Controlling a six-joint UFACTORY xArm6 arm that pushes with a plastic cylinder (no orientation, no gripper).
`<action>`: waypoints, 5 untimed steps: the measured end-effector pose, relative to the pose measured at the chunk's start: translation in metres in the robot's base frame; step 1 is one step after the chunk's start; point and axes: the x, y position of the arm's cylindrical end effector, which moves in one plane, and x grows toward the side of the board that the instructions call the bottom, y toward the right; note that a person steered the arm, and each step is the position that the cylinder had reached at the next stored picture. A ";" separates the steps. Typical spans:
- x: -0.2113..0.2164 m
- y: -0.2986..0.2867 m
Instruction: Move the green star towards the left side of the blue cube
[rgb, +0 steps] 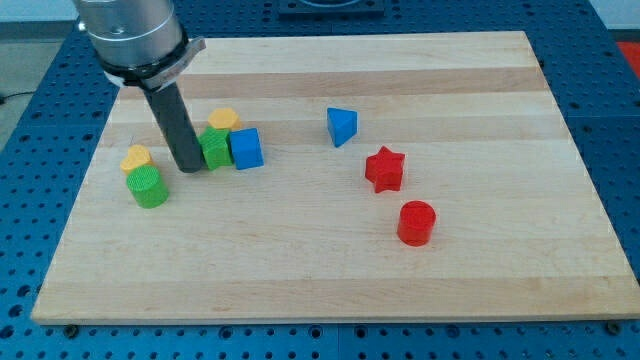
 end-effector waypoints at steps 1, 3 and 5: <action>0.000 0.012; -0.001 0.018; 0.041 0.069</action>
